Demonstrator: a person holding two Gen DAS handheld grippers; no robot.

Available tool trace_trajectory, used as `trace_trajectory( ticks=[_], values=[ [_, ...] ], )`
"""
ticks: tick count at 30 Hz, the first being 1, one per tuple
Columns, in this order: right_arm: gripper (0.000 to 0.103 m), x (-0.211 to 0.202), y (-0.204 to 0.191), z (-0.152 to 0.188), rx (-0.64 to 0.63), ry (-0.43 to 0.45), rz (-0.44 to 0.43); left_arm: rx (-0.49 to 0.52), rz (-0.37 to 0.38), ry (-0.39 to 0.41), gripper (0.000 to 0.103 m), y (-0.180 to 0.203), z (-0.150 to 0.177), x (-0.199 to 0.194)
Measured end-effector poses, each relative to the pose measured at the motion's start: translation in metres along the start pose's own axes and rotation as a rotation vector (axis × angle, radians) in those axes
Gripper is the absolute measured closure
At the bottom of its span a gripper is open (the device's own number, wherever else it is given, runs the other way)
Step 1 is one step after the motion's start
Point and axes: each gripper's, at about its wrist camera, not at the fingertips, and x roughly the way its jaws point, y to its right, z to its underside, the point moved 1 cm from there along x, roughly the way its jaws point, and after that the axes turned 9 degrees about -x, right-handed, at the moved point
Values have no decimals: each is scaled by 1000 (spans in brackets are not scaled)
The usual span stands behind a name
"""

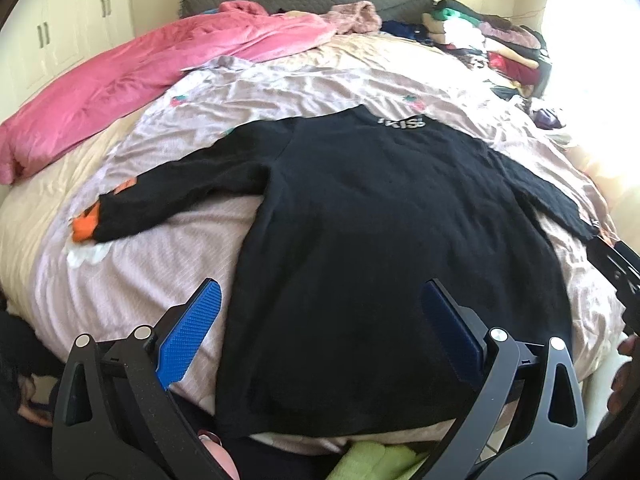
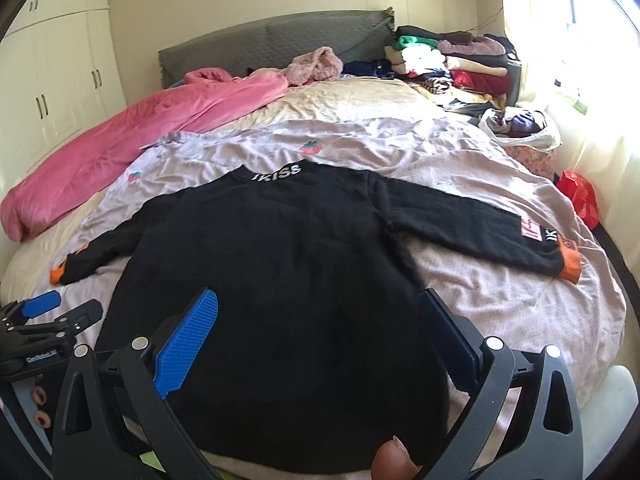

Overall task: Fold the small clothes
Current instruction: 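Move the right gripper to the orange cuff of the nearest sleeve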

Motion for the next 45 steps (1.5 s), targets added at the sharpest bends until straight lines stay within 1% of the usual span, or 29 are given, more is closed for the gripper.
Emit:
trace_trajectory(
  ticks=[8, 13, 21, 24, 28, 31, 35, 38, 40, 45],
  values=[
    [4, 7, 28, -9, 34, 21, 46, 36, 38, 3, 9, 26, -24, 12],
    [4, 10, 49, -14, 69, 29, 72, 53, 38, 5, 9, 41, -41, 21],
    [4, 10, 86, -25, 105, 47, 142, 41, 35, 29, 9, 56, -68, 28],
    [4, 10, 99, -29, 125, 61, 156, 35, 36, 37, 9, 65, -82, 33],
    [4, 13, 118, -34, 143, 62, 188, 36, 79, 41, 9, 83, -95, 40],
    [4, 16, 134, -38, 156, 67, 211, 40, 88, 33, 9, 98, -102, 50],
    [4, 24, 157, -41, 174, 52, 253, 38, 83, 20, 9, 109, -110, 64],
    [4, 29, 172, -41, 192, 46, 267, 35, 88, 9, 9, 114, -116, 74],
    [4, 33, 181, -41, 213, 40, 263, 48, 74, 7, 9, 119, -118, 79],
    [4, 42, 208, -40, 247, 21, 299, 55, 72, -2, 9, 131, -125, 92]
  ],
)
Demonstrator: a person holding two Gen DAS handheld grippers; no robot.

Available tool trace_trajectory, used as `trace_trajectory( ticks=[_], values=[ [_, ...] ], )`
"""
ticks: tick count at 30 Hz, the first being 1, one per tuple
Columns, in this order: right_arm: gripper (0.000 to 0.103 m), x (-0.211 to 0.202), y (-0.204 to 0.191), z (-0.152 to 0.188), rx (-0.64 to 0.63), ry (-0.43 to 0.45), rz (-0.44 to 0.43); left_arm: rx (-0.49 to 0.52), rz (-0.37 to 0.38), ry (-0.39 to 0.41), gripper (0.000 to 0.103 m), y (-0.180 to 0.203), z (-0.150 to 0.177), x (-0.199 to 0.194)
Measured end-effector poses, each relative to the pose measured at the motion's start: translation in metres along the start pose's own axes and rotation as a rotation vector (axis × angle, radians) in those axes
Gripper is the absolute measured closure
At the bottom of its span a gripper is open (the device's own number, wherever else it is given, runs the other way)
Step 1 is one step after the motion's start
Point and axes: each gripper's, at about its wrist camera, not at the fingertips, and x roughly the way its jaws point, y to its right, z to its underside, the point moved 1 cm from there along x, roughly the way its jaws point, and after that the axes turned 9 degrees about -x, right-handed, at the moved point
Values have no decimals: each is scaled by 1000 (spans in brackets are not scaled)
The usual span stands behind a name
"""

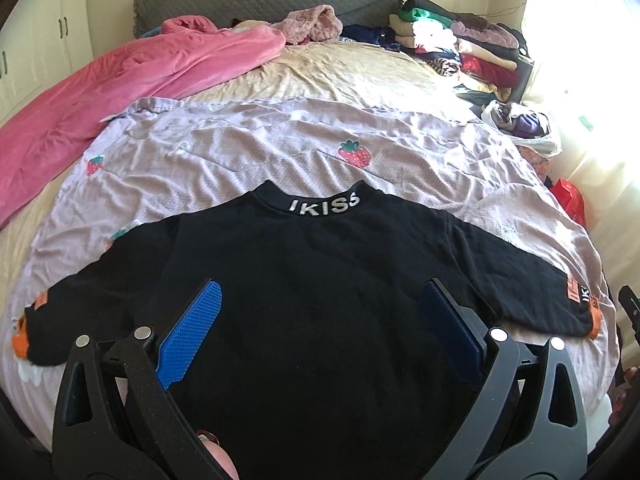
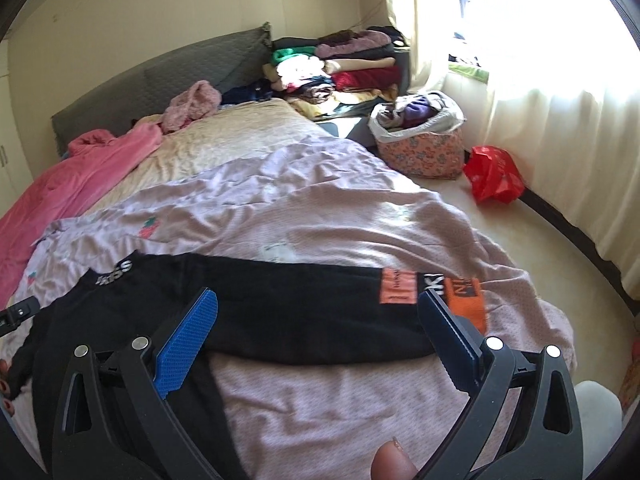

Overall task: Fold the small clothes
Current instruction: 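Move the right gripper to the orange cuff of the nearest sleeve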

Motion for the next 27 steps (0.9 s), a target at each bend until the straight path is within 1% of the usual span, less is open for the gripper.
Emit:
trace_trajectory(
  ticks=[2, 5, 8, 10, 12, 14, 17, 19, 22, 27],
  values=[
    [4, 6, 7, 0, 9, -9, 14, 27, -18, 6, 9, 7, 0, 7],
    [4, 16, 18, 0, 19, -26, 36, 36, -2, -13, 9, 13, 2, 19],
    [4, 28, 30, 4, 33, -54, 50, 66, -17, -20, 9, 17, 6, 34],
    [4, 36, 37, 7, 38, -77, 54, 68, -24, -32, 9, 17, 9, 43],
    [4, 45, 43, 8, 38, -95, 60, 64, -16, -58, 9, 16, 13, 54],
    [4, 55, 50, 10, 41, -127, 75, 82, -12, -79, 9, 17, 19, 63],
    [4, 66, 61, 14, 42, -156, 107, 102, -24, -69, 9, 16, 29, 69],
    [4, 72, 69, 16, 51, -172, 128, 107, -21, -81, 9, 15, 36, 74],
    [4, 79, 76, 21, 58, -186, 137, 117, -30, -89, 9, 17, 43, 83],
    [4, 91, 90, 31, 70, -216, 145, 142, -34, -125, 9, 18, 58, 99]
  ],
)
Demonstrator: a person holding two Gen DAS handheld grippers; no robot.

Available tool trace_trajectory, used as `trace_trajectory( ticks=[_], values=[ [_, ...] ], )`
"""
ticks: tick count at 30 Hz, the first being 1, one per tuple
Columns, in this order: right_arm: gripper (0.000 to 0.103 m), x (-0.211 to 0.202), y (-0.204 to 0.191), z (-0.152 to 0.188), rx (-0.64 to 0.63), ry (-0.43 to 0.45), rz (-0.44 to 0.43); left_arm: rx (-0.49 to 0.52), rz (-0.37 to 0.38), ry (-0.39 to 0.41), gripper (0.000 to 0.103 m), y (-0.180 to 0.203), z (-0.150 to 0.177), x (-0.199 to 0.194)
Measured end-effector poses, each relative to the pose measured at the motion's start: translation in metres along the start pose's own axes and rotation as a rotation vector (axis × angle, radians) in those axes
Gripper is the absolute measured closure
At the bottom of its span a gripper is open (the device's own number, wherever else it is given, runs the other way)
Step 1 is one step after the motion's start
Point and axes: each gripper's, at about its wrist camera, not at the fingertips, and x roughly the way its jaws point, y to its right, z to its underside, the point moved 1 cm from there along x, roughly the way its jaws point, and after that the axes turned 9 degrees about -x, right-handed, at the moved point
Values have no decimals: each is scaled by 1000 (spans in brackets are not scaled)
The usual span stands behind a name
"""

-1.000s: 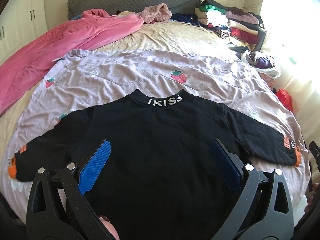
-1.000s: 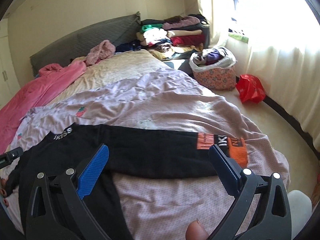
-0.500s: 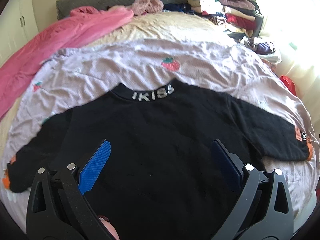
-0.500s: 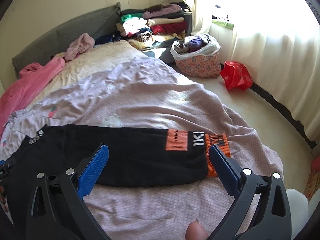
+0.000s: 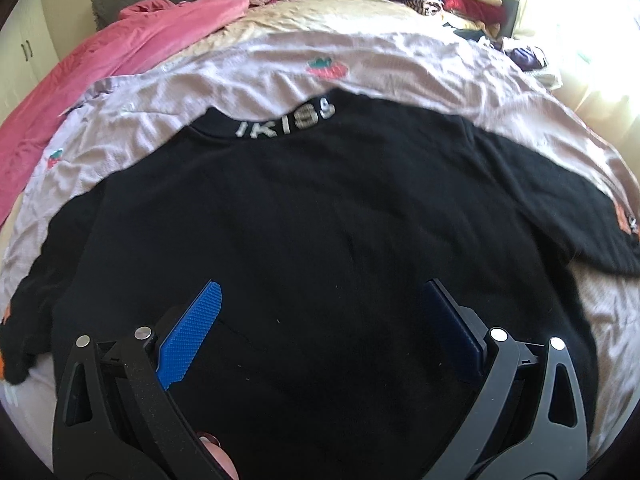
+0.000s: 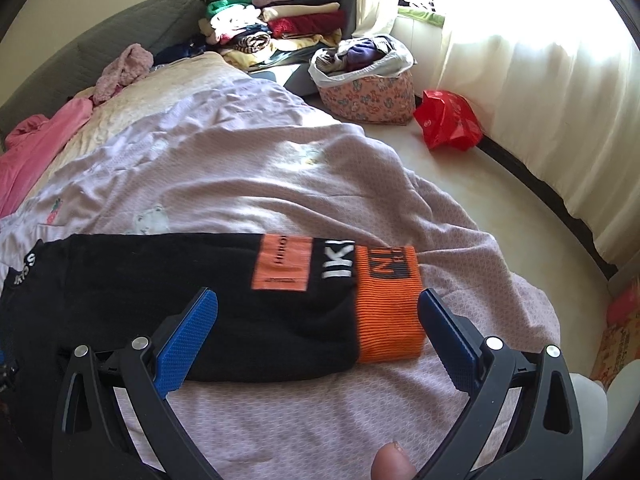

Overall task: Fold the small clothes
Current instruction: 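Move the right gripper to the orange cuff of the nearest sleeve, then close the right gripper on the orange sleeve cuff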

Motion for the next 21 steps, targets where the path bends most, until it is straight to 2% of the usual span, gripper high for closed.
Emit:
trace_trajectory(
  ticks=[6, 13, 15, 17, 19, 20, 21],
  values=[
    [4, 13, 37, 5, 61, -4, 17, 11, 7, -9, 9, -2, 13, 9],
    [5, 33, 45, 5, 62, -44, -8, -9, 30, -13, 9, -10, 10, 10],
    [12, 41, 47, 3, 85, -61, -23, -9, 29, -11, 9, -10, 12, 12],
    [31, 51, 49, 2, 108, -84, -47, -4, 25, -2, 9, -9, 13, 11],
    [36, 58, 50, 2, 112, -98, -69, 5, 19, 4, 9, -8, 14, 12],
    [45, 62, 50, 3, 117, -110, -83, 4, 20, 6, 9, -8, 14, 13],
    [47, 67, 52, 4, 129, -121, -103, 0, 22, 9, 9, -9, 14, 13]
  ],
)
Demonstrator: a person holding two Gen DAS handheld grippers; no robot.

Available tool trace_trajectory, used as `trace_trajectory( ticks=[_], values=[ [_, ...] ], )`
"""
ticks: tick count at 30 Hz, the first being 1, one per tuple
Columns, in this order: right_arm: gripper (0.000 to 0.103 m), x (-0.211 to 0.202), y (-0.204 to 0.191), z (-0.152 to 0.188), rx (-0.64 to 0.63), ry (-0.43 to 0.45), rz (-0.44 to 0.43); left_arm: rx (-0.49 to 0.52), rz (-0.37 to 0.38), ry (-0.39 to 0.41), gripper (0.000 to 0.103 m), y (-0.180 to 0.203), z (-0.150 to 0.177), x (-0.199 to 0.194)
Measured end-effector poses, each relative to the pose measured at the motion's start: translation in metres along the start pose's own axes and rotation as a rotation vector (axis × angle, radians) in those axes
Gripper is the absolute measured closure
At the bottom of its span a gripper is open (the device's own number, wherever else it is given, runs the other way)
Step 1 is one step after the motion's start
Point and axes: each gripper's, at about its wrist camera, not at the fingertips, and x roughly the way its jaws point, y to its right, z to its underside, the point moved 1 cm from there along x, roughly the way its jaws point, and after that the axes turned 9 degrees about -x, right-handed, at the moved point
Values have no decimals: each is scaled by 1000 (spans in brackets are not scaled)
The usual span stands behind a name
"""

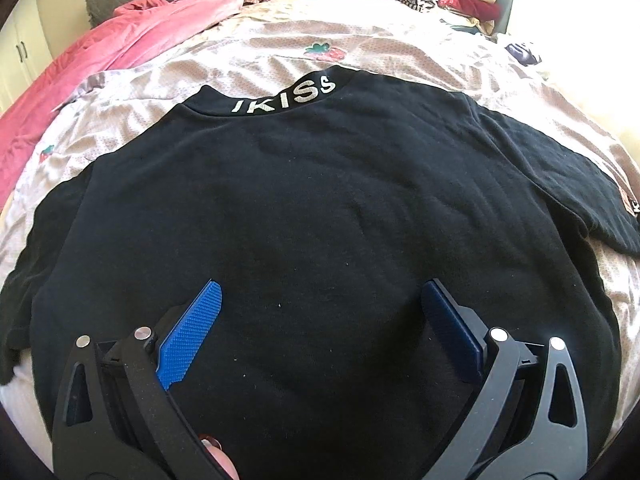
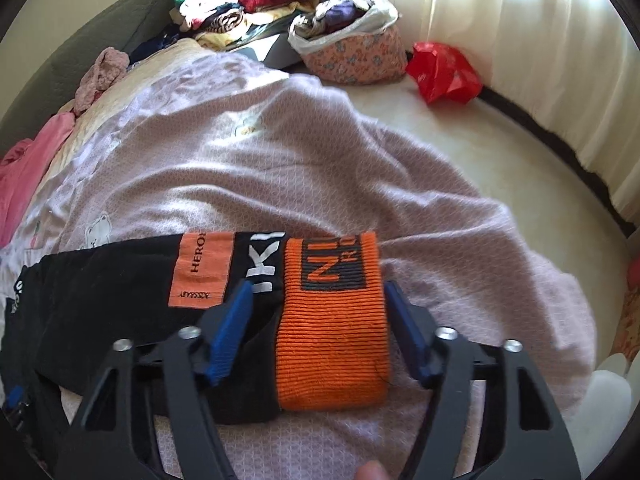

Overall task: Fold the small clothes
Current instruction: 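Close the right gripper on the orange sleeve cuff, then carry the sleeve across the sweatshirt body toward the left gripper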

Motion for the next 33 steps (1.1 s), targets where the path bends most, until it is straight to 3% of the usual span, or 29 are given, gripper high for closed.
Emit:
trace_trajectory(
  ticks=[3, 5, 8, 12, 20, 27, 33],
  values=[
    [56, 2, 5, 1, 31, 6, -27, 0, -3, 10, 9, 0, 0, 0],
    [80, -6, 2, 3, 22, 41, -79, 1, -11, 24, 9, 1, -1, -5],
    [88, -25, -12, 5, -34, 99, -84, -5, 34, 16, 9, 6, -4, -13],
    [90, -56, -32, 6, -68, 168, -136, 19, 96, 43, 9, 23, -7, -34],
    [91, -126, -101, 4, -240, 309, -276, -7, 88, 81, 9, 10, -15, -50],
    [91, -152, -162, 1, -338, 329, -380, -24, 40, 84, 9, -13, -11, -55],
    [91, -159, -208, 3, -395, 314, -418, -44, 11, 107, 9, -37, -9, -62]
  ],
)
